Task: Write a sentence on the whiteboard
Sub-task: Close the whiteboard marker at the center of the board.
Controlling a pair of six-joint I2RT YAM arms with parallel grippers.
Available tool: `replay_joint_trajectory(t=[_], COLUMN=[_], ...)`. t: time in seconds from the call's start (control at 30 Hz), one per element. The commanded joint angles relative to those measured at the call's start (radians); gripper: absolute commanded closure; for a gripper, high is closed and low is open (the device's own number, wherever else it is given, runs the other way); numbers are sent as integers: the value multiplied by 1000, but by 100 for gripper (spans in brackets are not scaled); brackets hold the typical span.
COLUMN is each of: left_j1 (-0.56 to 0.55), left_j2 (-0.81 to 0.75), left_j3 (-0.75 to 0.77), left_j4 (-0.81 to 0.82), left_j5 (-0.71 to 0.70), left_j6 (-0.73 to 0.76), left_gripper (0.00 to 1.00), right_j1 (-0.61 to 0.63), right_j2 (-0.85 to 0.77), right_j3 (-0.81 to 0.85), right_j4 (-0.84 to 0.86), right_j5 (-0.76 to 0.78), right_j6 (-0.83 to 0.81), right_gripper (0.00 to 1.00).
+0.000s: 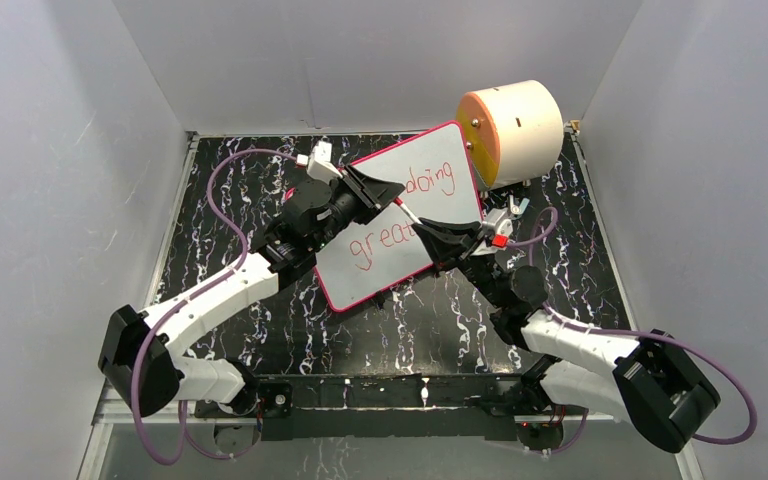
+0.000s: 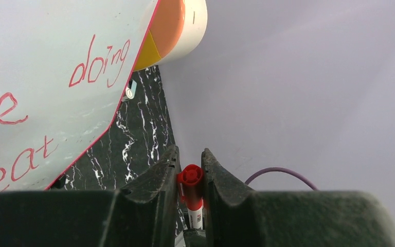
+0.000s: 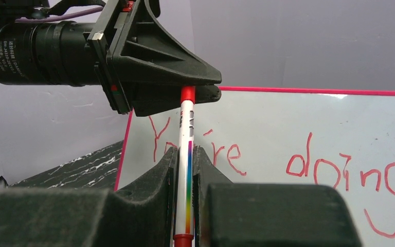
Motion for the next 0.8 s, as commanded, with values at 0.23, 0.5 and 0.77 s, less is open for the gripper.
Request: replay_joint_trajectory(t=[0.23, 0.5, 0.77], left_j1=[-44, -89, -119], left_j2=[-7, 14, 9], left_j3=[-95, -120, -193], left_j4=[171, 229, 292], left_j5=[121, 125, 123], left_j6=[-58, -45, -31], left_gripper=[100, 100, 100], right_j1=[-4, -34, -137], right_j2=[97, 146, 179], right_j3=[115, 162, 165], right_j4=[182, 180, 237], right_j5=[176, 153, 48], right_j6=[126, 291, 482], right_gripper=[100, 100, 100])
